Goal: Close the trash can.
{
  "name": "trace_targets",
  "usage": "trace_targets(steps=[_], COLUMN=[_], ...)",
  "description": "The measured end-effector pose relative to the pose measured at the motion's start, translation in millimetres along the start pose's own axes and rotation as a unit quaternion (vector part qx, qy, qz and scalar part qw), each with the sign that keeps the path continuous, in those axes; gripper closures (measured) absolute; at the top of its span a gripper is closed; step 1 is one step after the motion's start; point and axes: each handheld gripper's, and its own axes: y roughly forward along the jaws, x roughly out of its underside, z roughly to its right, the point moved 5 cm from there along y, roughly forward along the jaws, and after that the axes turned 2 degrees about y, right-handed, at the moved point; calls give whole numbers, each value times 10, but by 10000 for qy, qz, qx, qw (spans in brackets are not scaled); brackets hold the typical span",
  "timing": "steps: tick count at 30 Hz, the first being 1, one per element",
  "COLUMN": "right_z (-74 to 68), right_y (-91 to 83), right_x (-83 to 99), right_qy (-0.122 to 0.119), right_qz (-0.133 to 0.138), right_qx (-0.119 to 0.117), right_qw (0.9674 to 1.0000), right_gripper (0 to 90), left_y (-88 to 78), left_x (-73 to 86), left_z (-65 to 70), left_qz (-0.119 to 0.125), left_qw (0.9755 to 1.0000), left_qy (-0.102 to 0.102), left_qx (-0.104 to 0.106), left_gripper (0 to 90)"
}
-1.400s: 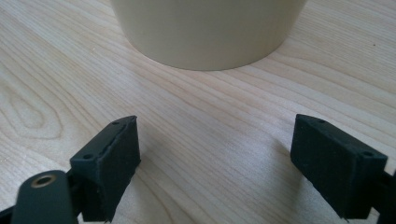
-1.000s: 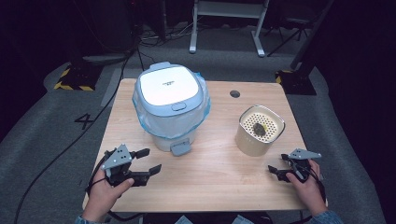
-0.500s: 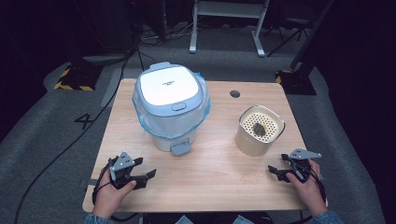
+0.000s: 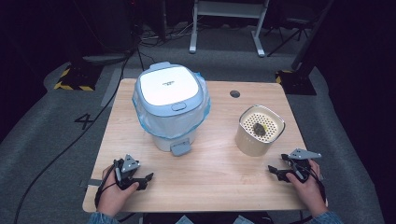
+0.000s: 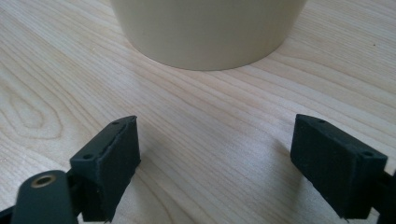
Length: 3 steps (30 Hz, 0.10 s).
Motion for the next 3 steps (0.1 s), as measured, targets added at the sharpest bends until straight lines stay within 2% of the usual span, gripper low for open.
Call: trace_targets(steps=[3], right_z=[0], right_y=[0], right_x=[0], right_qy=[-1], right_qz=[0], right_qx=[0], right_qw=[10000], right_gripper=[159], left_y=[5], left_x=[-4], left_z=[-2], left_qz=[3], left_qw=[10000], left_qy=[-31], left_qx=[0], left_gripper=[223])
